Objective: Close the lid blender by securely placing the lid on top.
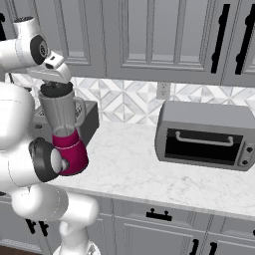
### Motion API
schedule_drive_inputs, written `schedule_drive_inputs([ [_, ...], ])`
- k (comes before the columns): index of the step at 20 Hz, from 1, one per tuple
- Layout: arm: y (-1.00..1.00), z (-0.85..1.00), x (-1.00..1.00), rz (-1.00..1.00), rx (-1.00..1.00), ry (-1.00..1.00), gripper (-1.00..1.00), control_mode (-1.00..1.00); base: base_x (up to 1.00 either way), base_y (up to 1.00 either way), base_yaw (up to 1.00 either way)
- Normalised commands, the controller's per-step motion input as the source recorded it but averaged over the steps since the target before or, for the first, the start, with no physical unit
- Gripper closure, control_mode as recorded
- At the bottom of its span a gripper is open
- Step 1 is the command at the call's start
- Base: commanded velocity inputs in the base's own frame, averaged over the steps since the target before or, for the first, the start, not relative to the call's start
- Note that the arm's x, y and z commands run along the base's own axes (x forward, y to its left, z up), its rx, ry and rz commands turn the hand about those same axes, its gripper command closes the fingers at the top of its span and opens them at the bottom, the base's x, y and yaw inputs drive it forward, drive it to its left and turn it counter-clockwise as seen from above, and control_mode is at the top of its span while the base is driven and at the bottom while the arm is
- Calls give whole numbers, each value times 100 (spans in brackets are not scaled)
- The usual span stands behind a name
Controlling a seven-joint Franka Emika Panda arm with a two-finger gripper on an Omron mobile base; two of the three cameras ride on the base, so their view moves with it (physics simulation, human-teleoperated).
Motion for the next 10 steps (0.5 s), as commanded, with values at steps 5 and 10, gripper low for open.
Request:
schedule_drive_inputs([
  [5,13,-5,10,0,-6,-3,100,-100,0,0,0],
  [10,26,-18,3,0,0,-2,100,-100,0,0,0],
])
